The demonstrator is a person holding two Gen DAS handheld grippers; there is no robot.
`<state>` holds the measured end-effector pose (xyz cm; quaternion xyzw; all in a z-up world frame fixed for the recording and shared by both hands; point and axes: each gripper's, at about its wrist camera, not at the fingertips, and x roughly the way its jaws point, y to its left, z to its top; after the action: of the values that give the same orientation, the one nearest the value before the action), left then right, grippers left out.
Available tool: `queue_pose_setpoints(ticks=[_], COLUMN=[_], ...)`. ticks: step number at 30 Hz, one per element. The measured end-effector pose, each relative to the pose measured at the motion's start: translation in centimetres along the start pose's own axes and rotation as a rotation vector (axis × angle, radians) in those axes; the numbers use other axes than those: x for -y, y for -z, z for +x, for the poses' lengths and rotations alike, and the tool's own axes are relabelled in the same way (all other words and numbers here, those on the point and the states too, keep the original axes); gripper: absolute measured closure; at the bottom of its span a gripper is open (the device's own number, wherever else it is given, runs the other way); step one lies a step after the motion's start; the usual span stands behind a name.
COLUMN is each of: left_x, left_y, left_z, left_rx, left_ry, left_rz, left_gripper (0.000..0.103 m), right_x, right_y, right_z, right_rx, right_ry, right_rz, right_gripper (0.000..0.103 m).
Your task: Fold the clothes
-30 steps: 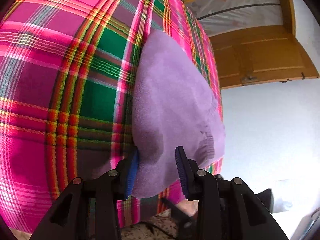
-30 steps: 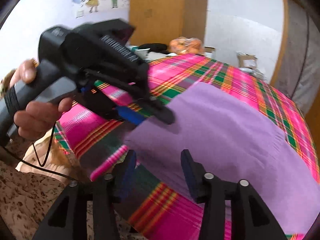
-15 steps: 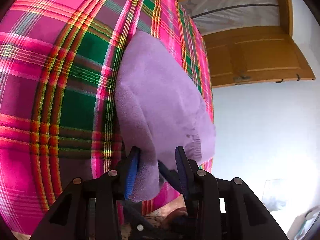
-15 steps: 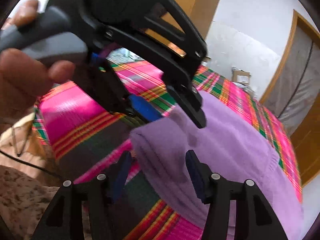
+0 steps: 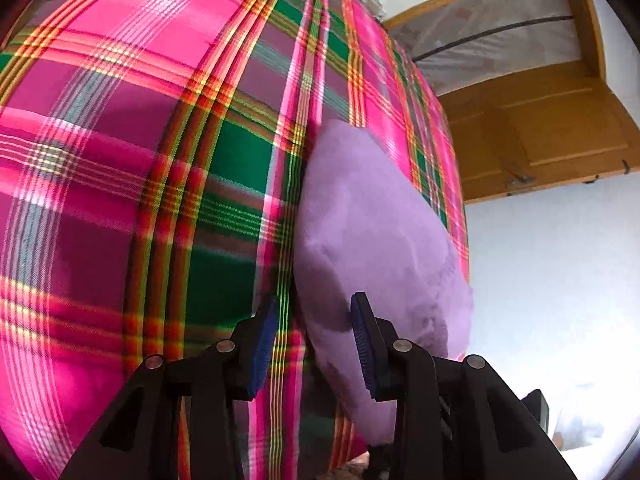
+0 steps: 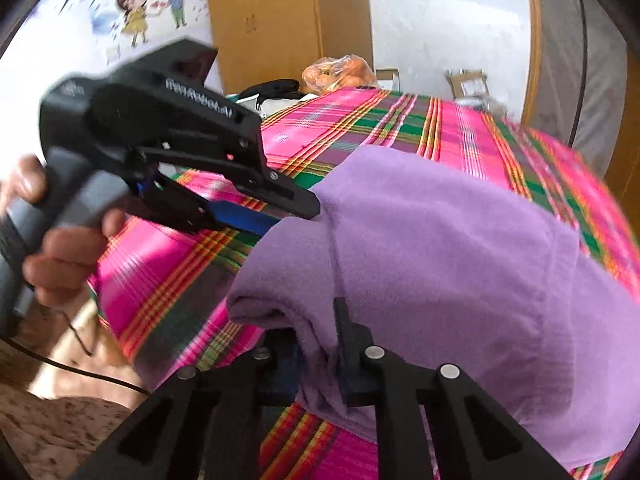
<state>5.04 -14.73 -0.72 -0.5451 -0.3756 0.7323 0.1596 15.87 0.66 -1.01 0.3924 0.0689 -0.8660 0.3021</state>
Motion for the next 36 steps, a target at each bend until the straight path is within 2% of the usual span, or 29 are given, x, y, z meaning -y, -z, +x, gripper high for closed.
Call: queue_pose_setpoints(ticks=[6,12,18,24,25,26,29,36], left_x=[-0.5,-0.7,-0.8,0.5,0.8,1.1,0.8,1.3], left_y=[-1.3,-3.4,-3.7,-4.2,-4.3,-4.3,-4.1,-5.6], left_z=[0.5,1.0,0.8,1.1,1.2,1.3,1.0,1.9], left_rx=[0.019,0.005,-0.036,-0.039,-0.034,-0.03,-0.019,0.01], left_ry=[-0.026,0.002,0.005,-0.044,-0.057,-0.069,-0.07,-0.046], left_rz=[-0.008,-0.026,0.036,0.172,0.199,0.226,0.251,0.26], left_gripper=[0.066,0.066,0.066,0.066,0.068,0.076,0.083,0.087], right_x=[0.3,0.6,0.6,0.6,0.5,0.5,0.2,-0.4], right_y=[0.5,0.3,0.3,-0.1,-0.1,-0.2,-0.5,-1.0], right_z=[-1.4,-2.7,-3.9,-3.5,-3.4,-3.2,-2.9,-1.3], right_rx=[0.036,0.084,0.096,0.08,0.077,0.073,0.064,0.029], right_ry=[-0.059,-0.088,-0.101,-0.098,-0.095,-0.094,-0.092,-0.108], right_rz=[0.048,0.073,0.09,0.102,0.101,0.101,0.098,0.093], right_gripper=[0.091,0.091,0.091,0.092,0.092,0.092,0.092,0.092])
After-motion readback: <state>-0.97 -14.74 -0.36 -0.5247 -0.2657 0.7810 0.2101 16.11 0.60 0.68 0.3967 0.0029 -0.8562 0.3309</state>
